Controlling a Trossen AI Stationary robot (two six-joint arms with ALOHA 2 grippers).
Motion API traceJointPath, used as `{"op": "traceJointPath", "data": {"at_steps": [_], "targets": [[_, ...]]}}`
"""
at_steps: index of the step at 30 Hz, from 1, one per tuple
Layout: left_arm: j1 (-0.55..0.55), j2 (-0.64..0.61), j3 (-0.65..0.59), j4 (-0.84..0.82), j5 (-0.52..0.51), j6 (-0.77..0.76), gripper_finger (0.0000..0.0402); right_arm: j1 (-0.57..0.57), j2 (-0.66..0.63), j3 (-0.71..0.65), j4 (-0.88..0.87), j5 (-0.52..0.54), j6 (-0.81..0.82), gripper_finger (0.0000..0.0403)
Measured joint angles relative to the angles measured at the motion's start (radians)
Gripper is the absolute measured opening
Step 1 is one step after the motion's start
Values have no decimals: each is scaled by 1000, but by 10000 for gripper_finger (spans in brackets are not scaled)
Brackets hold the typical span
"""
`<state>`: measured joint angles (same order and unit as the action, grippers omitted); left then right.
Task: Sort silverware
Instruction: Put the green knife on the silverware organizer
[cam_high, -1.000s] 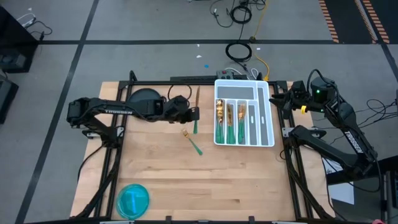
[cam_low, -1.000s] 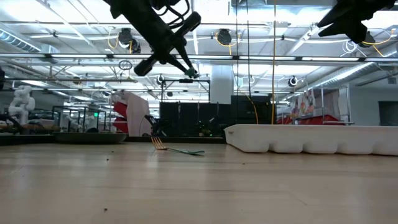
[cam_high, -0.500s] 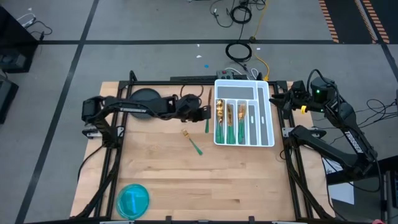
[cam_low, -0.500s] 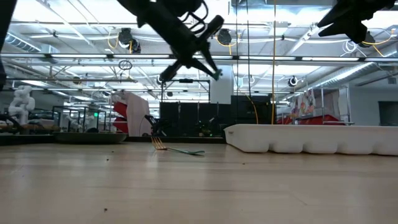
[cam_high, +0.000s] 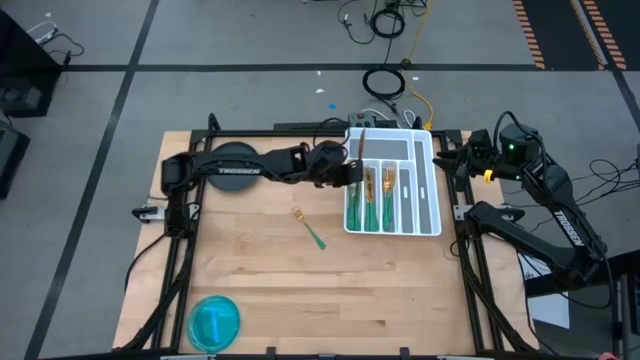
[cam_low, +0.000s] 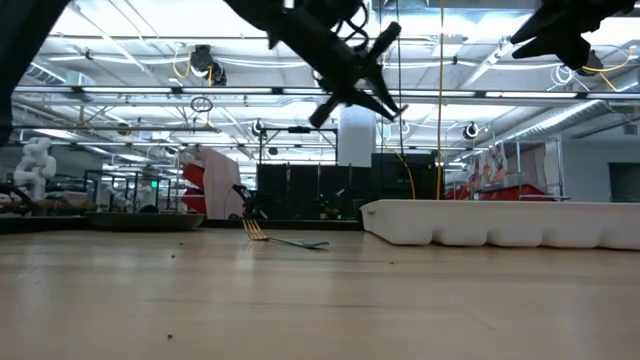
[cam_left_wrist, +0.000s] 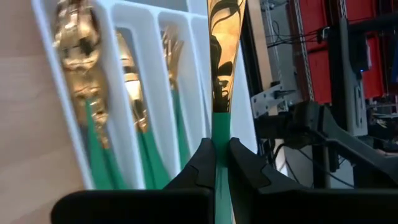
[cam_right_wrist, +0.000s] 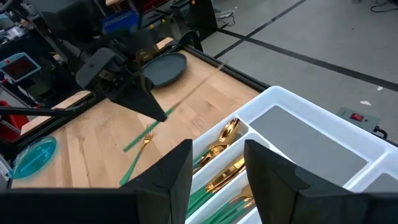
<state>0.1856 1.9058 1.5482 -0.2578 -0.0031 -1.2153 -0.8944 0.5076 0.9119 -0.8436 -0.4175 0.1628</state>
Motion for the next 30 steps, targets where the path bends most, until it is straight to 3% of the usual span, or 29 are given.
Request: {"op": "traceJointPath", "data": {"at_steps": [12,20,30], "targets": [[-6,189,204,-13,1,-45,18,0,0,0,-2,-2,0,139],[-8,238,213,-62,-3,-62,18,0,0,0,-8,-3,0,139],[-12,273,213,-55,-80,-76,18,0,0,0,-8,0,-18,139]]}}
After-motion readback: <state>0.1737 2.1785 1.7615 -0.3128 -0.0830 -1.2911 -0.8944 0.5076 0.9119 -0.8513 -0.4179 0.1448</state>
